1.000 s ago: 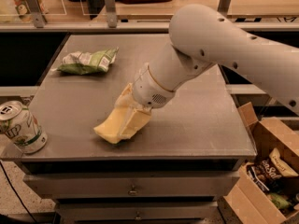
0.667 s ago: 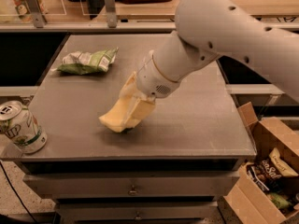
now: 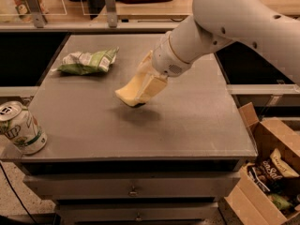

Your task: Move sponge near green jalapeno chip bag

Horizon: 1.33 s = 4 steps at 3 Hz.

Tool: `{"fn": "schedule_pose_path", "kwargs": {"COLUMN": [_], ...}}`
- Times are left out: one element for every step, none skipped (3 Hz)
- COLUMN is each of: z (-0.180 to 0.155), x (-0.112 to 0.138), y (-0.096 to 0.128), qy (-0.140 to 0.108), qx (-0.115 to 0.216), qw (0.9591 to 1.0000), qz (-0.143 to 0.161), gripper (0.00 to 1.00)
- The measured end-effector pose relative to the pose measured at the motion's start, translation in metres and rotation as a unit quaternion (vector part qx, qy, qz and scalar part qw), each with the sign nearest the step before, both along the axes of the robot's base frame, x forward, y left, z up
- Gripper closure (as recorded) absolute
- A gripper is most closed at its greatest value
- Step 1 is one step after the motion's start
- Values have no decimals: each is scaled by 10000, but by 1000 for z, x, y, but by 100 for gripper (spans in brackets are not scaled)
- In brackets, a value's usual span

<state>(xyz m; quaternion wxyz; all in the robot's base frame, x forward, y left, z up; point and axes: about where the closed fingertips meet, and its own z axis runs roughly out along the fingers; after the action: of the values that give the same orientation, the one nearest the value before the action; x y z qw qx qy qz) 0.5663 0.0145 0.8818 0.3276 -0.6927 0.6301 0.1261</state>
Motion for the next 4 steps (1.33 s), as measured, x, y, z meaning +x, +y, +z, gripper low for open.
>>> {"fn": "schedule_pose_path", "kwargs": {"z": [-9, -25, -33, -39], "x": [50, 92, 122, 140], "y": [-10, -5, 14, 37], "qy": [21, 53, 71, 130], "qx": [312, 617, 741, 804], "qw": [9994, 9976, 9967, 9965], "qz": [-166, -300, -318, -211], "gripper": [100, 82, 59, 36]}}
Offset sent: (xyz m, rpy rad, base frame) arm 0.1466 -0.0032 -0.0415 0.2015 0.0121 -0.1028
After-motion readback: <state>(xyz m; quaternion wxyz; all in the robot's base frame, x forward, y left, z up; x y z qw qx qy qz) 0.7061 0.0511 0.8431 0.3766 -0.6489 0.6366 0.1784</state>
